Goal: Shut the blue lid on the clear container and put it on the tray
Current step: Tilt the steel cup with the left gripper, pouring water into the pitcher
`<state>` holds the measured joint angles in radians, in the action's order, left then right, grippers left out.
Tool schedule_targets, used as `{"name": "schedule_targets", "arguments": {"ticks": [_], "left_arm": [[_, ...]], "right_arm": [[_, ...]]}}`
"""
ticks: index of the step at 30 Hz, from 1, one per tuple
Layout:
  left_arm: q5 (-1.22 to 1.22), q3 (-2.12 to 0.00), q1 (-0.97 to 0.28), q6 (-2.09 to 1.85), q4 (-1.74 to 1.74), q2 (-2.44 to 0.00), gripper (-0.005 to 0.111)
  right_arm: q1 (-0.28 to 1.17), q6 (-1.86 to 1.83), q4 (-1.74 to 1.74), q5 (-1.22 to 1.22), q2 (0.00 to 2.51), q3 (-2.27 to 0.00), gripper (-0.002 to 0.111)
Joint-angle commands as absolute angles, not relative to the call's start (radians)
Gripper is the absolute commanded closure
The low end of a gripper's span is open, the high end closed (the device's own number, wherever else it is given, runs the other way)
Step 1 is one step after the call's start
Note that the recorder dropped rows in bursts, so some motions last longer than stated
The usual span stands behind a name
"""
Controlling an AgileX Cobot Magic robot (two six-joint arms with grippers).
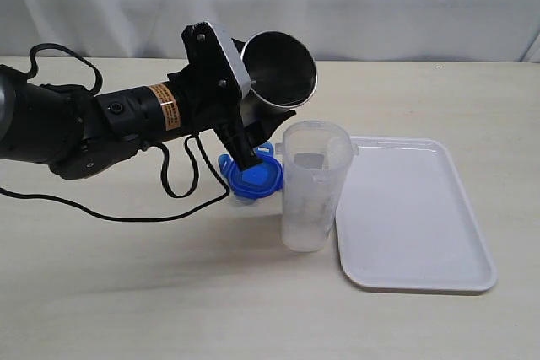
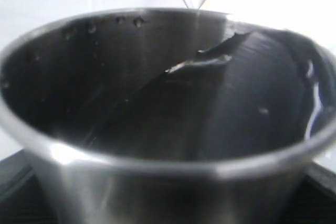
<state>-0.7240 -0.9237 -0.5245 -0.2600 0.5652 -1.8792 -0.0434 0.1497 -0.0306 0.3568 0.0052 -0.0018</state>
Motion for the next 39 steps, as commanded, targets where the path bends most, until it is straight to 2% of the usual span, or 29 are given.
{"name": "schedule_targets", "arguments": {"ticks": [1, 39], "left_arm": [[-0.798, -0.942, -0.524, -0.306, 0.538, -1.860, 0.107], [-0.751, -0.942, -0.524, -0.536, 0.540, -1.860, 0.107]], "right_arm": [[-0.044, 0.151, -0.030, 0.353, 0.000, 0.000, 0.104], [-0.044, 0.151, -0.030, 0.353, 0.000, 0.000, 0.104]]}}
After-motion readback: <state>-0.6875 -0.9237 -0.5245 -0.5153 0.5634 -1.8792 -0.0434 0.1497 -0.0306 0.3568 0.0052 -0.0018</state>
